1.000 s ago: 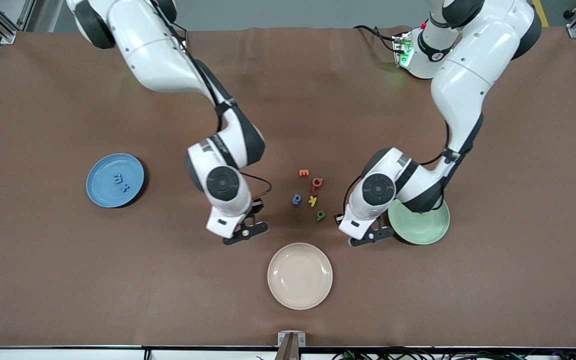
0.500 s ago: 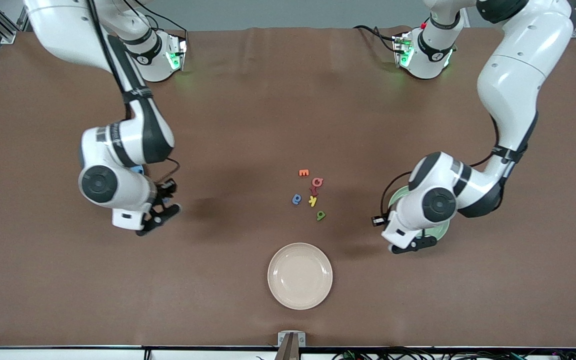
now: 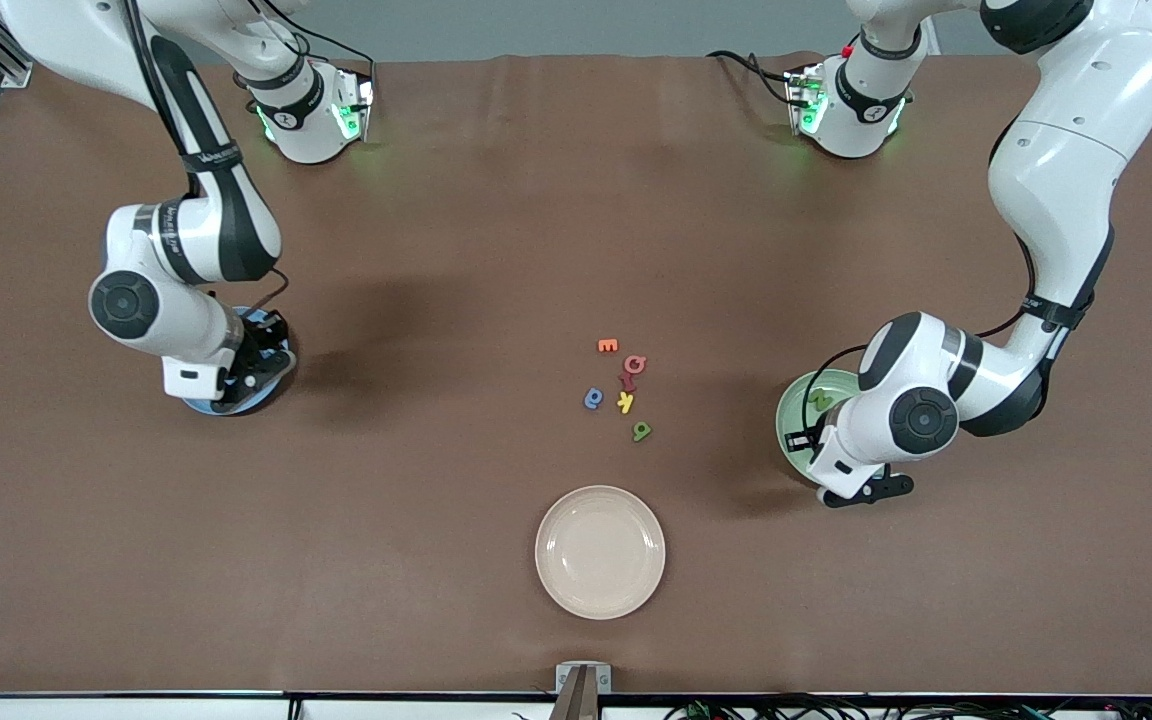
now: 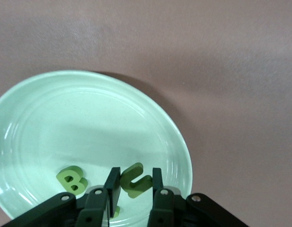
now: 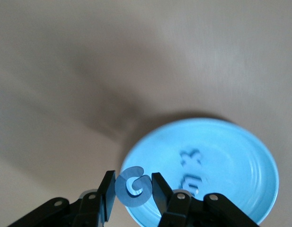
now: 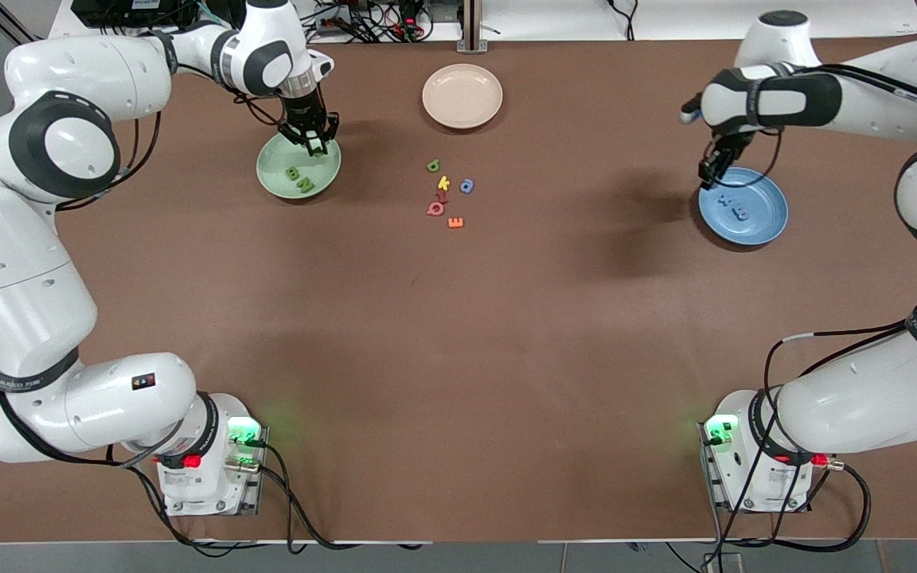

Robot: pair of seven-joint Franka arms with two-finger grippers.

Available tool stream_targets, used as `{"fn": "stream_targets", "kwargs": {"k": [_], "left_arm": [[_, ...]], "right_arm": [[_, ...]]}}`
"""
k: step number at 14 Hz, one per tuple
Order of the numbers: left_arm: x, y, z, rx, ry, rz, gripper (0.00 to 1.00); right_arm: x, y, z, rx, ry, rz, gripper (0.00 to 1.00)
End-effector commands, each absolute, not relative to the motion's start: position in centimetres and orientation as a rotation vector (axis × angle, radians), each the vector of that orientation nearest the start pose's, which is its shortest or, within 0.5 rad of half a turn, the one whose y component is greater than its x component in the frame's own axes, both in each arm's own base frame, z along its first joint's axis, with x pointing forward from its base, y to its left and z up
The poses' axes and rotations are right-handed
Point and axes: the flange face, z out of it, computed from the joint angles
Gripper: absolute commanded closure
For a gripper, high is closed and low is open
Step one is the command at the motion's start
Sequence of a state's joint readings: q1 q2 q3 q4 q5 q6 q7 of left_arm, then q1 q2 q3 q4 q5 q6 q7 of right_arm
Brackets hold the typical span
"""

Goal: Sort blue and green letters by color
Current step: 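Place the u on the green plate while the right gripper places G on blue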

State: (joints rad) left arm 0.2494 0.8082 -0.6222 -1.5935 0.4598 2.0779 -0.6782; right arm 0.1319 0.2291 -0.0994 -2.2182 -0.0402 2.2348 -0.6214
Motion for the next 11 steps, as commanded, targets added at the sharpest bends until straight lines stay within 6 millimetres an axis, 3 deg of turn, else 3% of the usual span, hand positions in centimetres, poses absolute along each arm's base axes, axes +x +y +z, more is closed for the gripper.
{"fn": "stream_targets", "kwargs": {"k": [1, 2, 3, 4, 5, 7, 8, 9, 10, 11], "left_arm": [[64.4, -17.5, 21.1, -3.107, -0.205, 0.222, 0.73], [64.3, -17.4, 21.0, -3.104, -0.198, 0.216, 0.73], [64.1, -17.5, 20.8, -3.098, -0.184, 0.217, 0.72], [64.0, -17.6, 20.6, -3.095, -0.18, 0.222, 0.7], [64.0, -17.6, 20.6, -3.095, -0.179, 0.222, 0.67], [63.9, -17.6, 20.7, -3.095, -0.178, 0.221, 0.58], [64.0, -17.5, 20.8, -3.095, -0.179, 0.217, 0.5], [63.8, -17.5, 20.8, -3.093, -0.176, 0.22, 0.35], [63.8, -17.5, 21.0, -3.091, -0.175, 0.215, 0.32], [63.9, -17.6, 21.4, -3.09, -0.171, 0.207, 0.23]], "right_arm": [[50.0, -1.8, 25.4, -2.912, -1.076, 0.295, 1.0], [49.8, -3.0, 25.0, -2.909, -1.084, 0.281, 0.98], [49.7, -3.6, 24.9, -2.912, -1.073, 0.278, 0.85], [49.7, -4.3, 24.8, -2.916, -1.054, 0.28, 0.49], [49.6, -4.6, 24.8, -2.919, -1.045, 0.279, 0.0], [49.7, -4.7, 24.9, -2.921, -1.036, 0.279, 0.0], [49.8, -4.7, 24.9, -2.921, -1.038, 0.277, 0.0], [49.9, -4.5, 25.0, -2.922, -1.037, 0.274, 0.0], [50.0, -4.1, 25.2, -2.925, -1.033, 0.271, 0.0], [50.4, -3.4, 25.4, -2.923, -1.028, 0.255, 0.0]]}}
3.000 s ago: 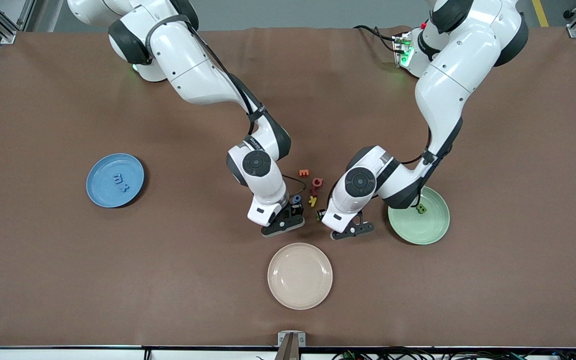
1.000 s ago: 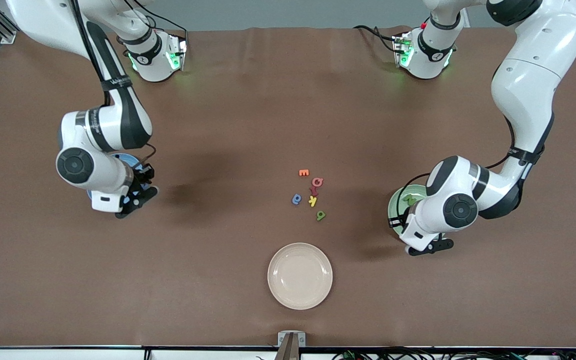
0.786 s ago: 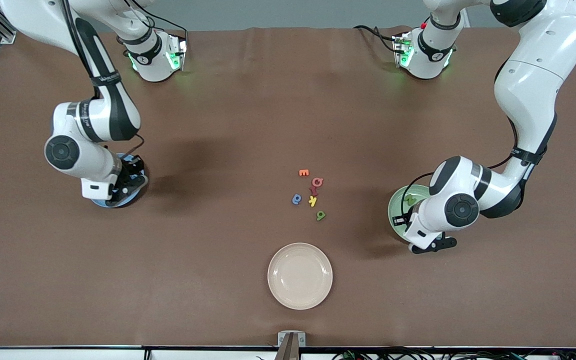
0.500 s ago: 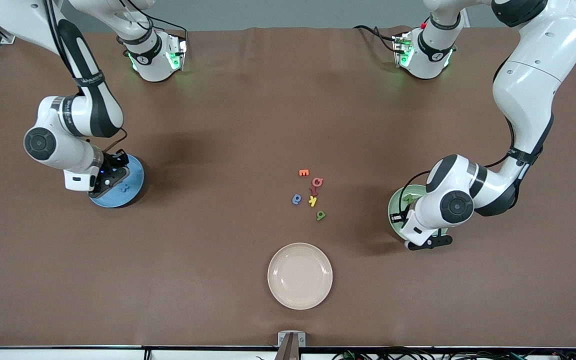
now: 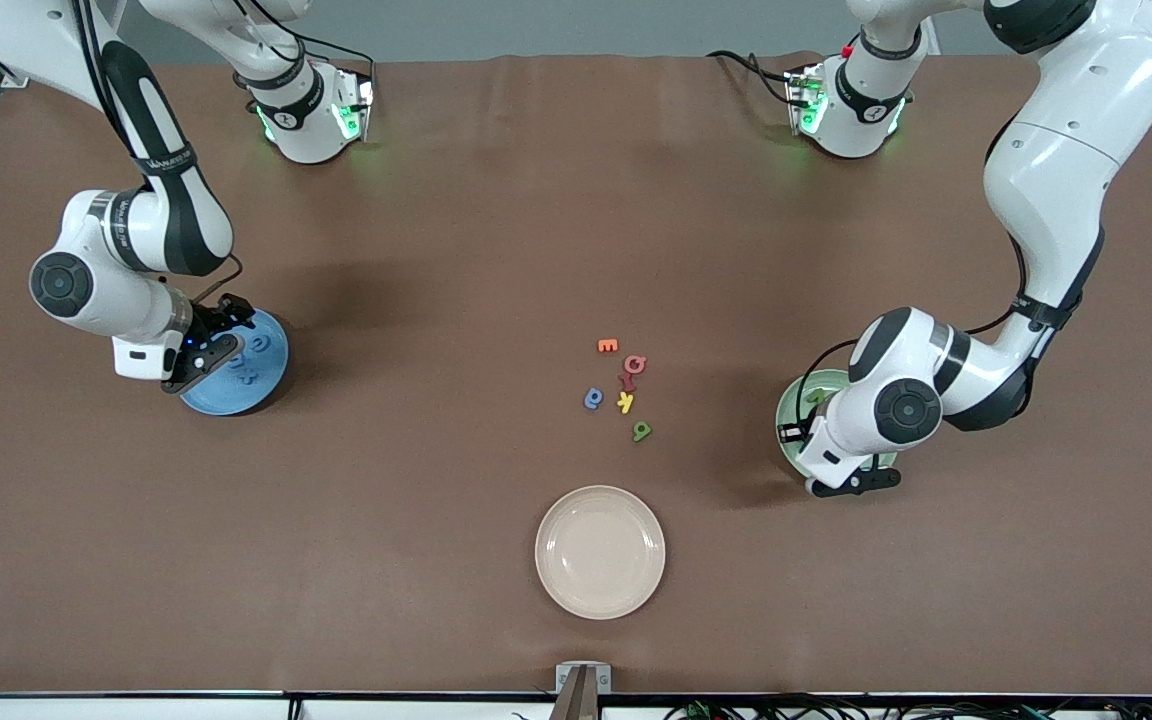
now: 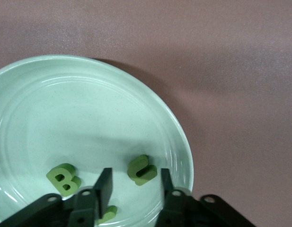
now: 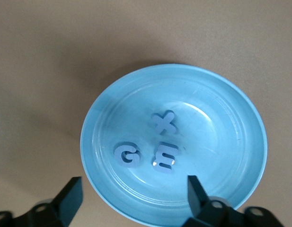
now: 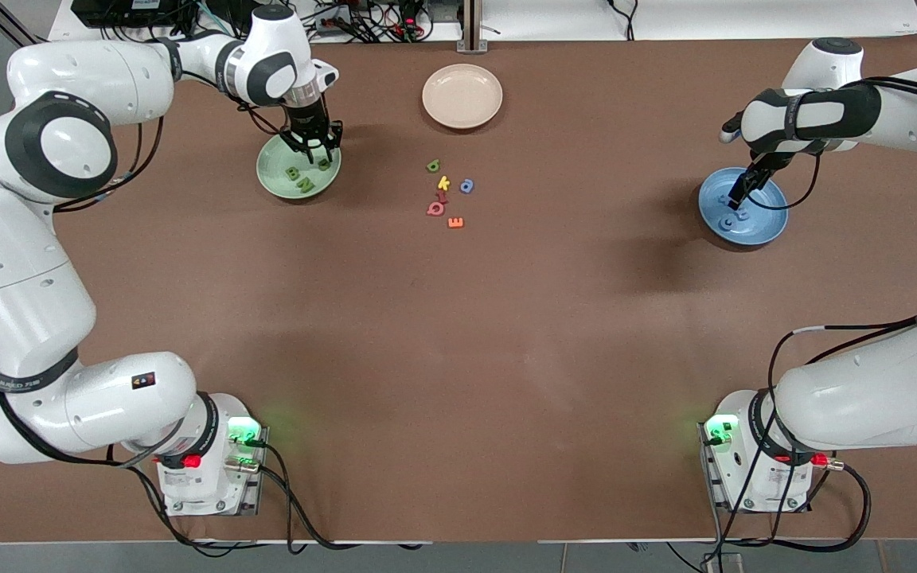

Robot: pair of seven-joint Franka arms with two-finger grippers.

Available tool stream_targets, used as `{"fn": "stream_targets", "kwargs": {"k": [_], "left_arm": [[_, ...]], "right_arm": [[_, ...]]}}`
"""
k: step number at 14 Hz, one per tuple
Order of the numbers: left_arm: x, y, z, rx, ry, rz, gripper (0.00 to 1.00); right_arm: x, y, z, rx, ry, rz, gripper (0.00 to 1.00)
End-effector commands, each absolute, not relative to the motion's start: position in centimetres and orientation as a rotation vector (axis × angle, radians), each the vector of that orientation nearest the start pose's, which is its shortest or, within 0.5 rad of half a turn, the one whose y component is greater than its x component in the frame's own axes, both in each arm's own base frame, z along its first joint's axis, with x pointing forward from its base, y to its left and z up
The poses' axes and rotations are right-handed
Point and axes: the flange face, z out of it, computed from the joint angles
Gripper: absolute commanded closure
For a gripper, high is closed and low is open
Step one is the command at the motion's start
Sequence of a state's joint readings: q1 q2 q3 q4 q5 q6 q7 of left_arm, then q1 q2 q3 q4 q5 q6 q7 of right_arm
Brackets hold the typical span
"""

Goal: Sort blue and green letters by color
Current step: 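Reach the left gripper to the green b while the right gripper reaches the blue a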

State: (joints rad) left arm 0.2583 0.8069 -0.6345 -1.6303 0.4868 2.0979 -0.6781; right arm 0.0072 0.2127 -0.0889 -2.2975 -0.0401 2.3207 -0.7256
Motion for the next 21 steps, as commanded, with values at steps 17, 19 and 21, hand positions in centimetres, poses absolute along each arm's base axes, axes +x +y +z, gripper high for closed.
{"fn": "stream_targets", "kwargs": {"k": [17, 19, 21], "left_arm": [[61.4, -37.2, 23.6, -3.111, -0.502, 0.049, 0.0], [61.5, -38.6, 23.1, -3.117, -0.585, 0.012, 0.0], [61.9, -40.0, 22.3, -3.133, -0.689, -0.028, 0.0]], "right_arm": [[56.7, 45.6, 25.7, -2.974, 0.439, 0.021, 0.0], [56.5, 47.1, 24.1, -2.975, 0.474, 0.019, 0.0], [56.1, 48.9, 23.2, -2.975, 0.493, 0.003, 0.1]]}}
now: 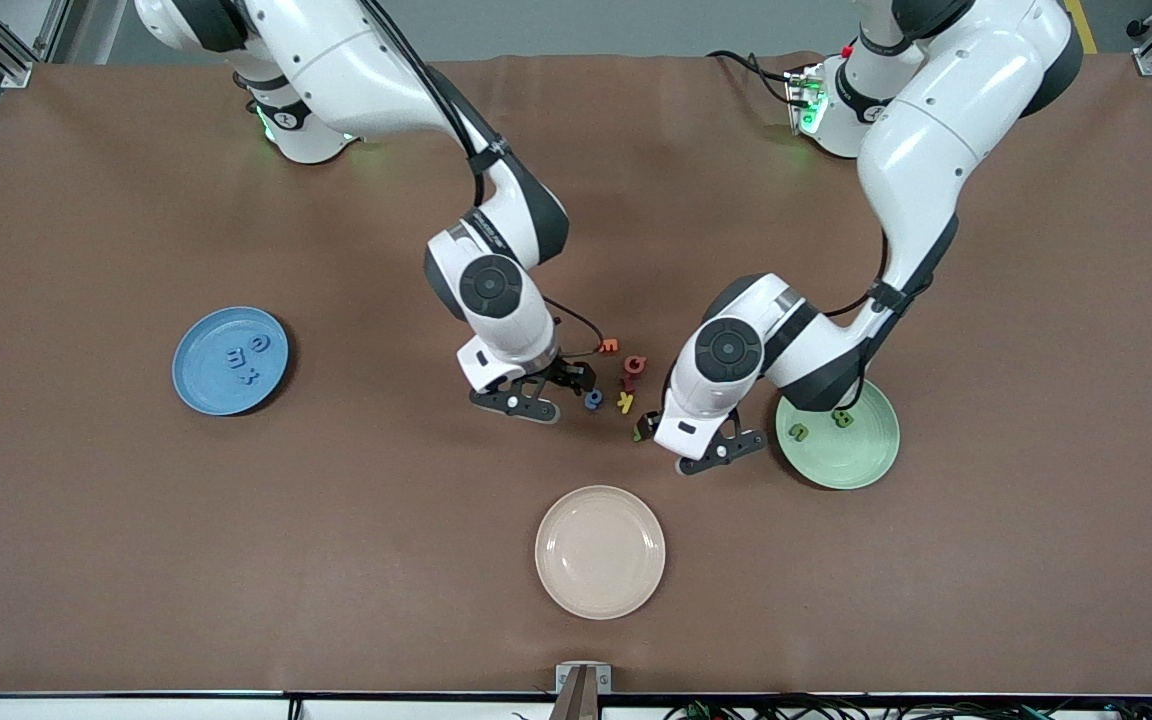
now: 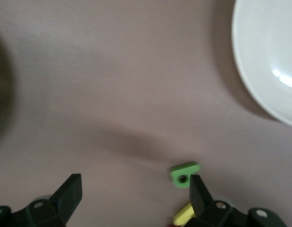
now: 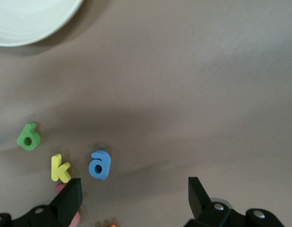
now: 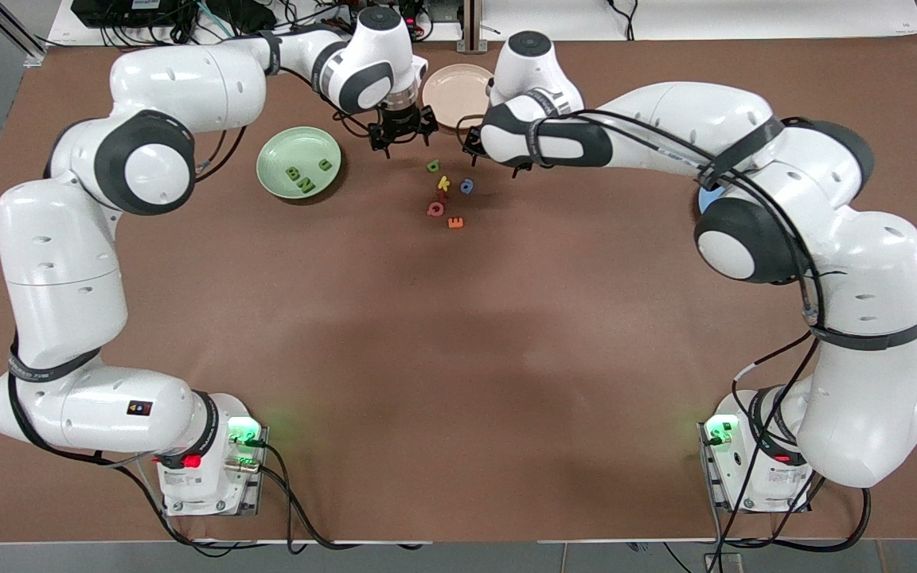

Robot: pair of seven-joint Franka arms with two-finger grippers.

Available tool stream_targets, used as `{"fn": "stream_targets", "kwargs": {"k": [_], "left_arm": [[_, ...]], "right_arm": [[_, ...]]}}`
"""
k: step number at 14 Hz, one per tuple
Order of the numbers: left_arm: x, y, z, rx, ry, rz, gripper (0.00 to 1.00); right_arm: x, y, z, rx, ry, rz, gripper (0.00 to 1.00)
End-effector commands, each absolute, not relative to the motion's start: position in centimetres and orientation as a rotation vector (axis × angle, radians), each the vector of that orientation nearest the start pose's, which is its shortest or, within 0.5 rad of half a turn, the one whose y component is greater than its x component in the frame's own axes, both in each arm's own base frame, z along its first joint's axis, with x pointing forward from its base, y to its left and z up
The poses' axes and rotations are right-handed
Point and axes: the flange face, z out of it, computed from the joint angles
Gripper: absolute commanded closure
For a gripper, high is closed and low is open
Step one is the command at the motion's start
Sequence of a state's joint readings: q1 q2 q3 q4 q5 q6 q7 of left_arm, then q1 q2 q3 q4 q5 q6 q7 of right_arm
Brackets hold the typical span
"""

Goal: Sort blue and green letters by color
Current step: 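Reach the left gripper to the green b while the right gripper reaches the blue a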

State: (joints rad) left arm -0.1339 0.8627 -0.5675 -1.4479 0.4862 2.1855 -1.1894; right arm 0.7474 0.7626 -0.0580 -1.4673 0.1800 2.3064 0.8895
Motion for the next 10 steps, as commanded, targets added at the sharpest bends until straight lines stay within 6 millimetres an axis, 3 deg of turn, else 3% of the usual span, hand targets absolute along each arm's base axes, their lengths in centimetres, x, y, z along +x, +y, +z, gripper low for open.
{"fn": "stream_targets", "kwargs": {"k": [1, 2, 10], "left_arm": [[62.1, -40.3, 21.9, -3.135, -0.722, -0.048, 0.0], [62.1, -41.0, 21.5, -3.135, -0.736, -0.075, 0.0], [61.6, -42.5, 18.4, -3.149, -0.743, -0.104, 0.01]], "right_arm": [[55.7, 49.5, 22.5, -2.979, 0.506, 0.005, 0.23], [55.4, 49.8, 21.8, -2.983, 0.53, 0.006, 0.33], [55.6, 51.8, 19.0, -2.969, 0.604, -0.039, 0.37]]}}
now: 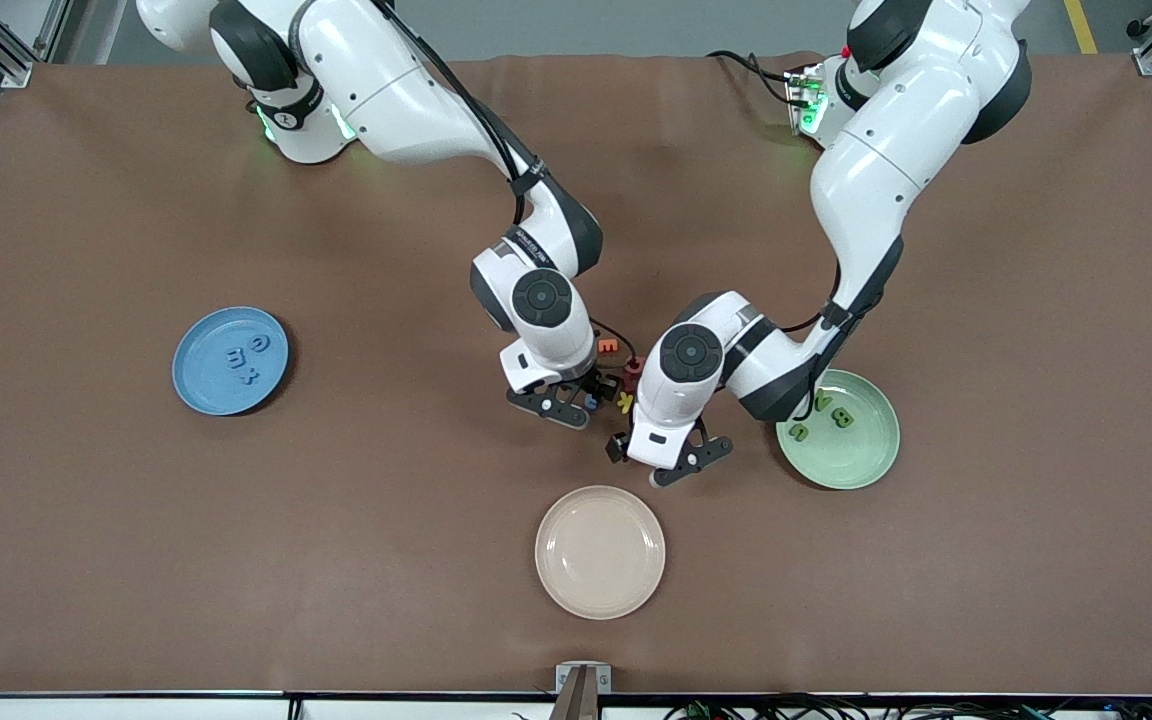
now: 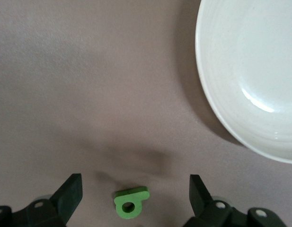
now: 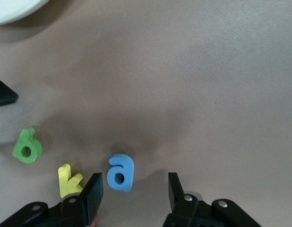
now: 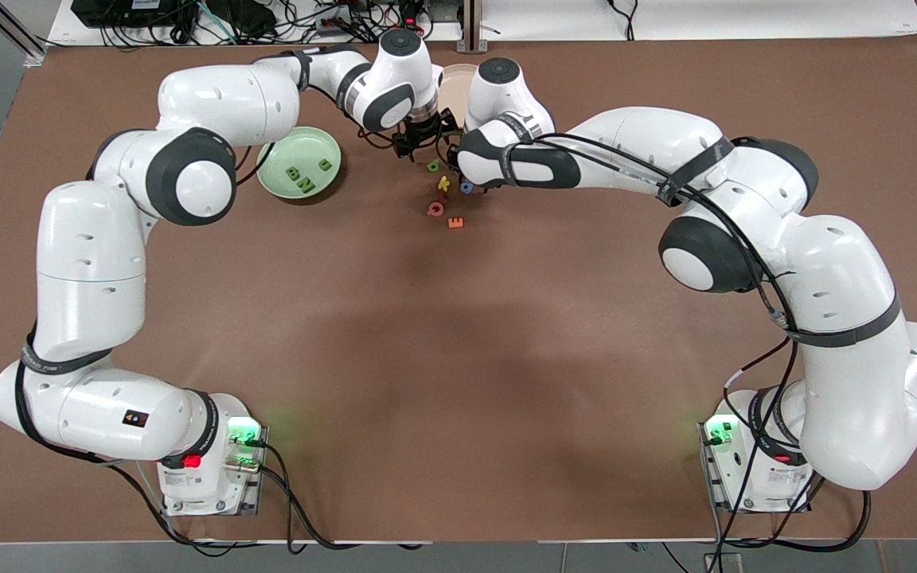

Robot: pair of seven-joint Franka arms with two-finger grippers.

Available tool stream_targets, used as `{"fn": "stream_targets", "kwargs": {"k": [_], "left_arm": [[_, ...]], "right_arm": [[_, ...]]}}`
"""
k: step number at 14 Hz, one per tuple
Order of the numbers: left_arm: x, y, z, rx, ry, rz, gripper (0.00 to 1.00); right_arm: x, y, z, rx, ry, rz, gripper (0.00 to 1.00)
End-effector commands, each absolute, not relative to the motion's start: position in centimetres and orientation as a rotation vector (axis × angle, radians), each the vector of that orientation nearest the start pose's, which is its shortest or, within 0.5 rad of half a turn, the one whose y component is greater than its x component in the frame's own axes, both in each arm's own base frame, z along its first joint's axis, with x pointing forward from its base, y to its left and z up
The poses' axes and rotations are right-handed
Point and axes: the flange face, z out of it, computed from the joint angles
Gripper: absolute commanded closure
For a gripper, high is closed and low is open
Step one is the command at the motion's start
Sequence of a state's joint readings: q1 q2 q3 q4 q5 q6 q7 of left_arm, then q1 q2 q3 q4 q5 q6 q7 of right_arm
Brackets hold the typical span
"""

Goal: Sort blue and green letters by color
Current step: 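Reach the left gripper to the green b while the right gripper reaches the blue a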

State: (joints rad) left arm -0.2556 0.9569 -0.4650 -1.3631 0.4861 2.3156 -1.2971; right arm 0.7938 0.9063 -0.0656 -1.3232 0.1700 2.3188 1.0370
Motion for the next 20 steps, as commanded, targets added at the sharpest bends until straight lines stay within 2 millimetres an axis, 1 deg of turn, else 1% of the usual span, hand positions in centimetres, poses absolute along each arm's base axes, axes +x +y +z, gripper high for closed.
{"fn": "stream_targets", "kwargs": {"k": [1, 2, 3, 7, 8, 11, 13, 14, 17, 19, 20], "left_arm": [[61.5, -42.5, 18.3, -3.148, -0.74, -0.099, 0.01], [61.4, -42.5, 18.2, -3.149, -0.744, -0.086, 0.01], [61.3, -42.4, 18.1, -3.152, -0.762, -0.062, 0.02], [61.1, -42.2, 17.6, -3.146, -0.794, -0.01, 0.14], [61.0, -42.2, 17.6, -3.146, -0.792, -0.007, 0.15], [60.9, -42.0, 17.3, -3.139, -0.793, 0.004, 0.24], [60.5, -42.1, 17.0, -3.135, -0.786, 0.014, 0.32], [60.3, -42.2, 16.8, -3.134, -0.783, 0.021, 0.36], [60.2, -42.3, 16.8, -3.133, -0.8, 0.048, 0.45], [60.1, -42.3, 16.7, -3.13, -0.817, 0.073, 0.45], [60.1, -42.3, 16.8, -3.13, -0.835, 0.091, 0.41]], "right_arm": [[55.6, 51.8, 18.9, -2.97, 0.605, -0.04, 0.37], [55.6, 51.7, 18.4, -2.975, 0.606, -0.035, 0.38], [55.5, 52.0, 18.6, -2.973, 0.601, -0.038, 0.38], [55.2, 52.5, 18.6, -2.955, 0.613, -0.052, 0.38], [55.2, 52.5, 18.2, -2.954, 0.612, -0.057, 0.38], [55.0, 52.7, 17.9, -2.959, 0.603, -0.059, 0.39], [54.9, 52.7, 17.9, -2.962, 0.6, -0.059, 0.43], [54.9, 52.6, 17.7, -2.97, 0.593, -0.061, 0.49], [54.9, 52.7, 17.7, -2.981, 0.573, -0.076, 0.76], [54.8, 52.6, 17.5, -2.984, 0.574, -0.074, 0.95], [54.9, 52.5, 17.4, -2.986, 0.574, -0.071, 1.0]]}}
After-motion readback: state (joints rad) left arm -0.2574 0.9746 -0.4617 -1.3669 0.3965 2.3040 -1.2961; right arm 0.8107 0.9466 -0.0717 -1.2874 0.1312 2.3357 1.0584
